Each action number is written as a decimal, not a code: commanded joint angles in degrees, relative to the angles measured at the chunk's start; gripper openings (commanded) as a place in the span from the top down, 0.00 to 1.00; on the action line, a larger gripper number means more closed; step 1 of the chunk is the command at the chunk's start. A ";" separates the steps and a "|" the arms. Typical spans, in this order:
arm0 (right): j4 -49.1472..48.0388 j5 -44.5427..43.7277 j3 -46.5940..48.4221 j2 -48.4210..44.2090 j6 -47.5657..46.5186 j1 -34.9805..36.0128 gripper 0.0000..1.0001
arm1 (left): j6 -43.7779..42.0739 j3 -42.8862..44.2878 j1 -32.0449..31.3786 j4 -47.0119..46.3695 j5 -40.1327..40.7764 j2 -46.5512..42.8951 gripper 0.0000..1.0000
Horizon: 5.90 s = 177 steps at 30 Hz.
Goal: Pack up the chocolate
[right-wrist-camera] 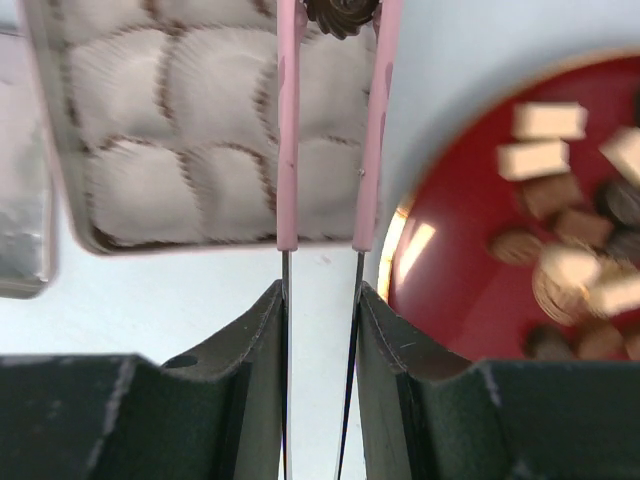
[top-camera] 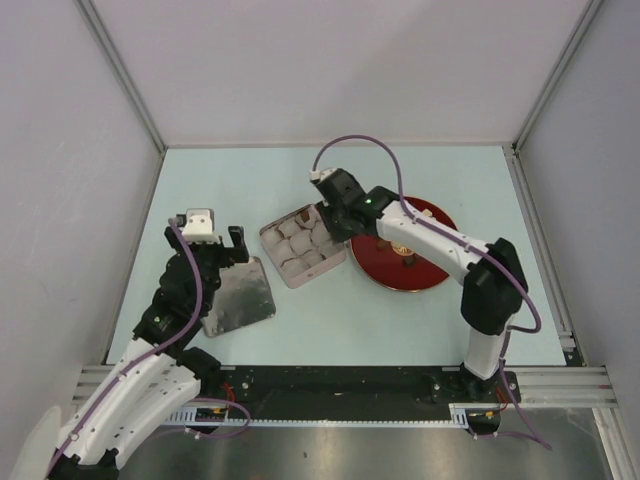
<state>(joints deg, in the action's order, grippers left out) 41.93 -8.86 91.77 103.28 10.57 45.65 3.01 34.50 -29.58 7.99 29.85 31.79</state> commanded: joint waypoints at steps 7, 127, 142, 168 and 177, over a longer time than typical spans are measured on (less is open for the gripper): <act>-0.36 4.99 15.80 13.52 -2.66 3.83 0.89 | -0.02 -0.22 0.32 -1.75 1.00 -1.73 0.00; -0.71 -1.95 -22.24 -11.09 13.33 -11.11 0.60 | -0.11 -0.40 0.32 -2.01 0.13 -0.24 0.00; 1.30 -3.09 -22.16 -8.45 15.36 -10.14 0.64 | -0.19 -0.40 0.32 -2.10 0.04 -0.50 0.00; 0.26 -4.32 -22.60 -12.75 7.89 -8.47 1.00 | -0.10 -0.40 0.32 -2.01 0.04 0.03 0.00; -3.61 -4.14 -22.51 -16.89 4.47 -7.15 1.00 | -0.10 -0.31 0.32 -2.01 -0.05 0.29 0.00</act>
<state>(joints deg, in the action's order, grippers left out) 41.95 -11.64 68.84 90.32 17.67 37.93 3.01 34.39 -29.58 7.84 29.85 31.88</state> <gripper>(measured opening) 0.326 0.996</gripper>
